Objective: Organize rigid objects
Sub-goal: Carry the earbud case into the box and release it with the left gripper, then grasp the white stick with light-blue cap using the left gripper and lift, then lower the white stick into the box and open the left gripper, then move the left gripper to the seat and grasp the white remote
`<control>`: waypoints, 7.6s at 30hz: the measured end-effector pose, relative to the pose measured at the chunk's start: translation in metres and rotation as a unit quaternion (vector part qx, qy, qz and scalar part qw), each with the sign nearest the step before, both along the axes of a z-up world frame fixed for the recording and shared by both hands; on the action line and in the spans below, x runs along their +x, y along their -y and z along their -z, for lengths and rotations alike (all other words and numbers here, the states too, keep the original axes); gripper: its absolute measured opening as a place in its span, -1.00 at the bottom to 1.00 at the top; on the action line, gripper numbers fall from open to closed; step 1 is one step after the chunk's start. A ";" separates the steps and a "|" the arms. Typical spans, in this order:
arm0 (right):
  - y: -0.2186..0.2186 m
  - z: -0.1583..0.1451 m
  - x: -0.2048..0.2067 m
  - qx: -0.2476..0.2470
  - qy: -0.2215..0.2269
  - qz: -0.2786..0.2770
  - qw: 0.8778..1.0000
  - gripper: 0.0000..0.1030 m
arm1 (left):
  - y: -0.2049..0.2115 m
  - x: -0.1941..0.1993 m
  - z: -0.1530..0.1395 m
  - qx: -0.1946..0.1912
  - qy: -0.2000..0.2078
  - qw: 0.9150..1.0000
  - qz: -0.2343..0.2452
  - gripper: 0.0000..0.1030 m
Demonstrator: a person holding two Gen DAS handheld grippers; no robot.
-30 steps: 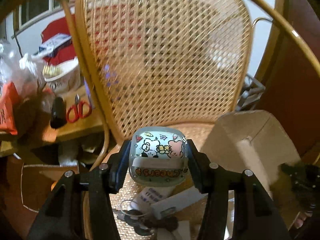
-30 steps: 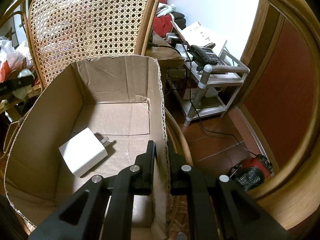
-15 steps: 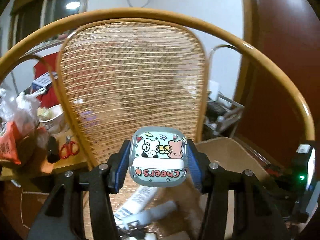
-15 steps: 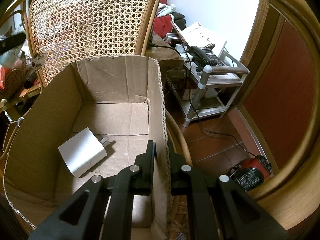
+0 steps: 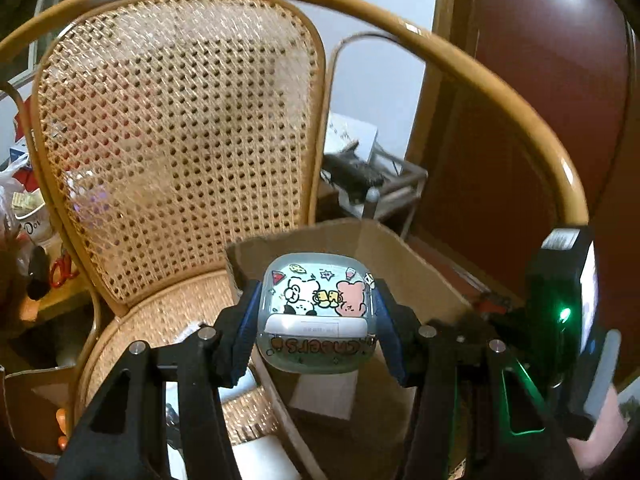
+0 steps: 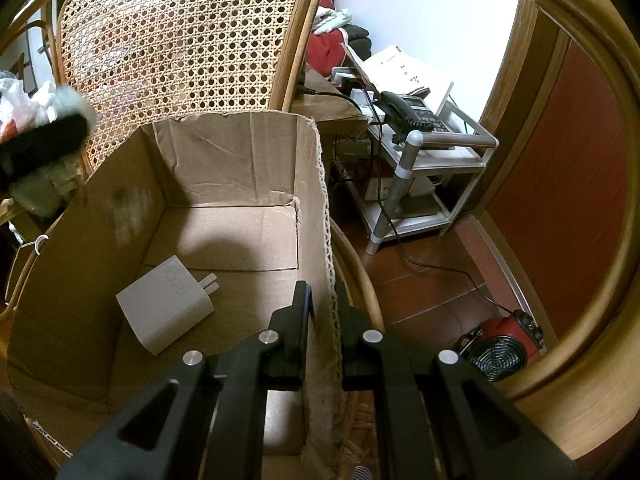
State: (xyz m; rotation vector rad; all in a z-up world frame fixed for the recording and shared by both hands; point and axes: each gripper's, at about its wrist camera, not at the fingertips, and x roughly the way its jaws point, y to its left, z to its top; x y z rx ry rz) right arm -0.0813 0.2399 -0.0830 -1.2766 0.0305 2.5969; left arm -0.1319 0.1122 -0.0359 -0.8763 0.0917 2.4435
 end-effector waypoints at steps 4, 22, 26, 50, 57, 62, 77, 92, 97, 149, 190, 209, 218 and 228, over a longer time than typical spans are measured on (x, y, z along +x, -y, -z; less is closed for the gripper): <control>0.000 0.000 0.000 0.000 0.000 0.000 1.000 -0.78 | -0.009 0.002 0.012 -0.016 0.007 1.000 0.004 0.01; 0.000 0.000 -0.001 0.001 0.001 0.002 1.000 -0.78 | -0.014 0.001 0.024 -0.021 0.017 1.000 0.011 0.02; 0.000 0.000 -0.002 0.002 0.002 0.002 1.000 -0.78 | -0.011 0.004 0.016 -0.025 -0.004 1.000 0.010 0.03; 0.000 0.000 0.000 -0.003 0.003 -0.001 1.000 -0.78 | 0.096 -0.031 0.081 -0.126 0.082 0.987 -0.059 0.18; 0.000 -0.001 0.001 -0.004 0.002 -0.003 1.000 -0.84 | 0.079 -0.038 0.110 -0.164 0.095 0.981 -0.042 0.22; -0.001 -0.001 0.001 -0.005 0.002 -0.005 1.000 -0.84 | 0.069 -0.041 0.122 -0.185 0.096 0.977 -0.033 0.22; 0.002 0.000 0.000 -0.004 0.003 -0.001 1.000 -0.85 | 0.069 -0.038 0.087 -0.117 0.080 0.990 -0.025 -0.48; 0.000 0.000 -0.002 -0.010 0.009 0.000 1.000 -0.84 | 0.075 -0.037 0.052 -0.072 0.061 0.995 -0.042 -0.51; -0.001 0.000 -0.001 -0.012 0.009 -0.001 1.000 -0.85 | 0.076 -0.036 0.040 -0.069 0.046 0.995 -0.047 -1.00; -0.009 0.000 -0.003 -0.005 0.012 0.005 1.000 -0.84 | 0.070 -0.034 0.048 -0.030 0.094 0.994 -0.049 -0.51; -0.011 0.001 -0.005 -0.001 0.012 0.004 1.000 -0.84 | -0.016 0.005 0.024 -0.021 0.061 0.997 0.047 -0.49; -0.003 0.002 -0.007 0.003 0.012 0.004 1.000 -0.82 | 0.067 -0.028 0.006 -0.003 0.037 0.999 -0.026 0.46; -0.003 0.003 -0.007 0.003 0.012 0.005 1.000 -0.82 | 0.092 -0.051 0.056 -0.086 0.097 0.991 -0.040 0.46; -0.002 0.002 -0.007 0.002 0.012 0.005 1.000 -0.82 | 0.101 -0.079 0.114 -0.143 0.157 0.974 -0.073 0.46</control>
